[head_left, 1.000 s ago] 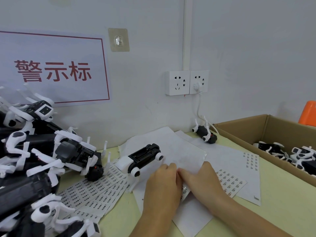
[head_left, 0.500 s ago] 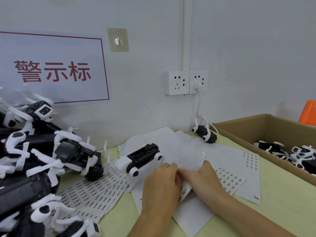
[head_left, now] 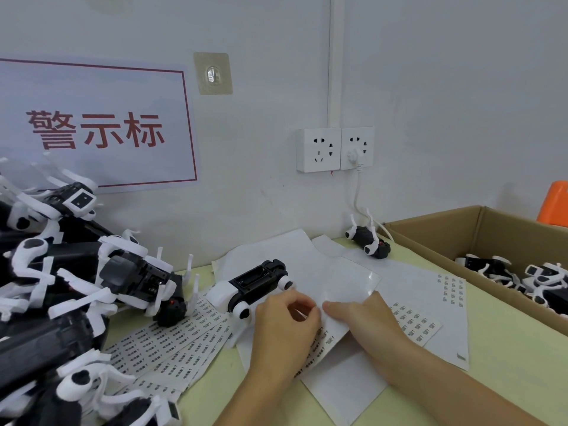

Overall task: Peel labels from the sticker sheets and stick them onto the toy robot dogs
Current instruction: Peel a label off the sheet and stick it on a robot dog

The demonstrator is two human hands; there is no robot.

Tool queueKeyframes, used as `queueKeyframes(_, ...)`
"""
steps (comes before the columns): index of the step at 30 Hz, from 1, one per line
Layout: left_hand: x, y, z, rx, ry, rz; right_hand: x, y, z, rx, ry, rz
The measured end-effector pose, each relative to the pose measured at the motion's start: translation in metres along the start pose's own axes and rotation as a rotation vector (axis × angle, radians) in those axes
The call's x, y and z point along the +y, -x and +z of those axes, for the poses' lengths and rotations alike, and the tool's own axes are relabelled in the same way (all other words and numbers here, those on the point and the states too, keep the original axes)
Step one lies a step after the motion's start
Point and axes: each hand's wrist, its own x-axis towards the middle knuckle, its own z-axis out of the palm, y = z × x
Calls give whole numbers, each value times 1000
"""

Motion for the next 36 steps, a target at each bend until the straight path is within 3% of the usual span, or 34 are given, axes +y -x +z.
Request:
queueKeyframes(7, 4, 4, -2, -35, -9, -4, -5, 1, -1, 3, 58, -50)
queueKeyframes(12, 6, 2, -3, 36, 95, -102, -5, 3, -1, 12, 85, -75)
queueKeyframes(19, 8, 0, -6, 30, 49, -130, -5, 5, -2, -91, 51, -130)
queueKeyframes(36, 16, -1, -3, -42, -40, -44, 1, 2, 1, -36, -13, -206)
